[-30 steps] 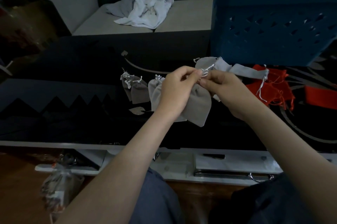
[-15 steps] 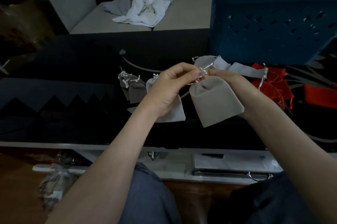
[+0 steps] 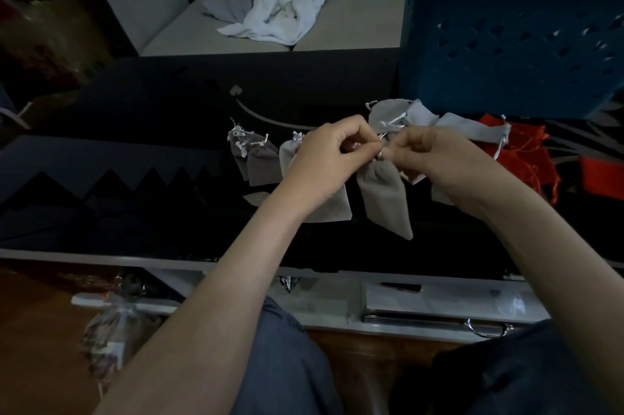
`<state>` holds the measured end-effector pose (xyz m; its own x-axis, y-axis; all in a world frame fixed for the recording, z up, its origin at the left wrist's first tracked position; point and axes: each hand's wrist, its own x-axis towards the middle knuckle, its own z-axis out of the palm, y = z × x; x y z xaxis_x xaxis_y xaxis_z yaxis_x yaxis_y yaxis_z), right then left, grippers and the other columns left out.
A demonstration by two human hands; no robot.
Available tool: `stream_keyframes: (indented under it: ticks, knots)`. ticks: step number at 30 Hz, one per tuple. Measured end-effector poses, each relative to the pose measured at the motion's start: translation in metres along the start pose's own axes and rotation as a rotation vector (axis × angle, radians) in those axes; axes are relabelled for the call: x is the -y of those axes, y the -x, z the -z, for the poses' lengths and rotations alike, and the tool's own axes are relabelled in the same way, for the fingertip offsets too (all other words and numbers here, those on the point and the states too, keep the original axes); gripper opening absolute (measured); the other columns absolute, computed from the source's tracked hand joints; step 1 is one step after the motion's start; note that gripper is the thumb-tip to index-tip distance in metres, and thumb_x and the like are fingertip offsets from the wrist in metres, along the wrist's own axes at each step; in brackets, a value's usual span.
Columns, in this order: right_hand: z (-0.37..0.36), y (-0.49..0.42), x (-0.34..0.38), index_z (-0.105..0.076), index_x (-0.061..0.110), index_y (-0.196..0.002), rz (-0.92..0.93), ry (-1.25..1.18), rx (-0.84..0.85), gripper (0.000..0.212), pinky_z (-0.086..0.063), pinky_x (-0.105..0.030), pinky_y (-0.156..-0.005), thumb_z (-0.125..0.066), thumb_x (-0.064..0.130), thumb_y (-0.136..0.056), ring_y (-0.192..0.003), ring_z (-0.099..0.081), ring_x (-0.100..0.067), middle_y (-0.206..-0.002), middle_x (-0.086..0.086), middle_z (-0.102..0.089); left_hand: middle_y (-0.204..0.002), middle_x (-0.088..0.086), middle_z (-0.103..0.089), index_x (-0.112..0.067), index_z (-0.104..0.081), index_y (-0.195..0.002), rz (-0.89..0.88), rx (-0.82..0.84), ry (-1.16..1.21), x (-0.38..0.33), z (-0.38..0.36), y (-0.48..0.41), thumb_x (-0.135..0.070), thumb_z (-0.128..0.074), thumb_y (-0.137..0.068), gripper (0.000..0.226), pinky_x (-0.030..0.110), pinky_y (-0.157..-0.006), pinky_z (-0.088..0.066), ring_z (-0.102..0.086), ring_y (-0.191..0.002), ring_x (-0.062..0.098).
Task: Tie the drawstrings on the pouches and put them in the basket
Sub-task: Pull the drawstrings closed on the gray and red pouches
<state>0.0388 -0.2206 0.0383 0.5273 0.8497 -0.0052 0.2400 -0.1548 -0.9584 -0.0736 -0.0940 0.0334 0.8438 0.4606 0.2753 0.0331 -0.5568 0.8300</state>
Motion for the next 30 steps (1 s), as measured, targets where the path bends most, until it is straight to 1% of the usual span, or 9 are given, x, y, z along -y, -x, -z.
stream_keyframes:
  ticks: [4, 7, 12, 15, 19, 22, 24, 27, 30]
  knots:
    - [0.003, -0.001, -0.003, -0.065, 0.016, -0.078, 0.100, 0.300, -0.079, 0.013, -0.038, -0.020, -0.060, -0.066, 0.026, -0.086, -0.060, -0.047, -0.002, -0.069, 0.001, -0.058, -0.077, -0.003, -0.070, -0.019, -0.069, -0.080, 0.086, 0.002, 0.056, -0.002, -0.001, -0.001, -0.016, -0.066, -0.088, 0.009, 0.037, -0.084, -0.051, -0.066, -0.081, 0.016]
    - [0.002, -0.002, -0.007, -0.067, 0.014, -0.083, 0.208, 0.512, -0.144, 0.013, -0.035, -0.013, -0.057, -0.066, 0.026, -0.086, -0.058, -0.048, 0.002, -0.067, 0.010, -0.057, -0.079, 0.002, -0.071, -0.017, -0.069, -0.081, 0.182, 0.008, 0.087, -0.002, -0.003, -0.001, -0.016, -0.067, -0.087, 0.007, 0.036, -0.086, -0.051, -0.066, -0.083, 0.018]
    - [-0.002, 0.000, -0.006, -0.067, 0.013, -0.085, 0.304, 0.643, -0.201, 0.013, -0.036, -0.009, -0.060, -0.068, 0.025, -0.085, -0.063, -0.051, 0.001, -0.072, 0.007, -0.060, -0.076, -0.006, -0.070, -0.020, -0.071, -0.086, 0.222, 0.034, 0.030, -0.002, -0.005, -0.001, -0.021, -0.069, -0.086, 0.003, 0.007, -0.070, -0.045, -0.063, -0.075, 0.000]
    - [-0.001, 0.001, -0.004, -0.068, 0.014, -0.083, 0.290, 0.623, -0.203, 0.011, -0.037, -0.009, -0.060, -0.068, 0.025, -0.085, -0.062, -0.052, 0.006, -0.066, 0.014, -0.056, -0.068, -0.011, -0.065, -0.019, -0.073, -0.089, 0.194, 0.057, -0.029, -0.005, -0.006, -0.002, -0.023, -0.069, -0.086, 0.006, 0.003, -0.062, -0.040, -0.057, -0.065, -0.008]
    - [0.001, -0.001, -0.006, -0.070, 0.012, -0.082, 0.234, 0.611, -0.257, 0.008, -0.036, -0.010, -0.056, -0.068, 0.020, -0.084, -0.055, -0.050, 0.004, -0.055, 0.013, -0.050, -0.068, -0.013, -0.055, -0.017, -0.069, -0.092, 0.124, 0.023, -0.279, -0.011, -0.016, -0.007, -0.024, -0.066, -0.088, 0.009, 0.009, -0.057, -0.035, -0.052, -0.069, 0.001]
    - [0.002, -0.003, -0.006, -0.071, 0.013, -0.082, 0.216, 0.617, -0.290, 0.008, -0.036, -0.006, -0.058, -0.066, 0.017, -0.086, -0.058, -0.050, 0.011, -0.056, 0.017, -0.048, -0.080, -0.006, -0.057, -0.014, -0.065, -0.094, 0.079, -0.017, -0.374, -0.015, -0.024, -0.008, -0.020, -0.061, -0.088, 0.009, 0.029, -0.081, -0.045, -0.059, -0.088, 0.016]
    - [0.002, -0.003, -0.005, -0.071, 0.016, -0.082, 0.193, 0.597, -0.310, 0.008, -0.035, -0.004, -0.059, -0.065, 0.019, -0.087, -0.060, -0.051, 0.008, -0.062, 0.019, -0.053, -0.085, 0.001, -0.060, -0.012, -0.061, -0.095, 0.033, -0.030, -0.424, -0.016, -0.028, -0.008, -0.018, -0.058, -0.090, 0.009, 0.040, -0.087, -0.043, -0.058, -0.093, 0.025]
    - [0.004, -0.001, -0.001, -0.071, 0.019, -0.082, 0.163, 0.457, -0.327, 0.009, -0.040, -0.006, -0.064, -0.064, 0.021, -0.087, -0.067, -0.056, 0.006, -0.071, 0.014, -0.064, -0.094, 0.006, -0.061, -0.009, -0.057, -0.099, -0.054, -0.105, -0.510, -0.018, -0.032, -0.007, -0.016, -0.052, -0.093, 0.010, 0.036, -0.081, -0.036, -0.051, -0.093, 0.024]
    - [0.005, 0.002, 0.002, -0.071, 0.017, -0.093, 0.121, 0.254, -0.308, 0.017, -0.049, -0.018, -0.069, -0.055, 0.022, -0.094, -0.070, -0.062, -0.003, -0.079, 0.003, -0.069, -0.089, 0.001, -0.057, -0.009, -0.056, -0.096, -0.165, -0.183, -0.477, -0.016, -0.030, -0.006, -0.014, -0.052, -0.094, 0.007, 0.029, -0.075, -0.026, -0.046, -0.087, 0.019]
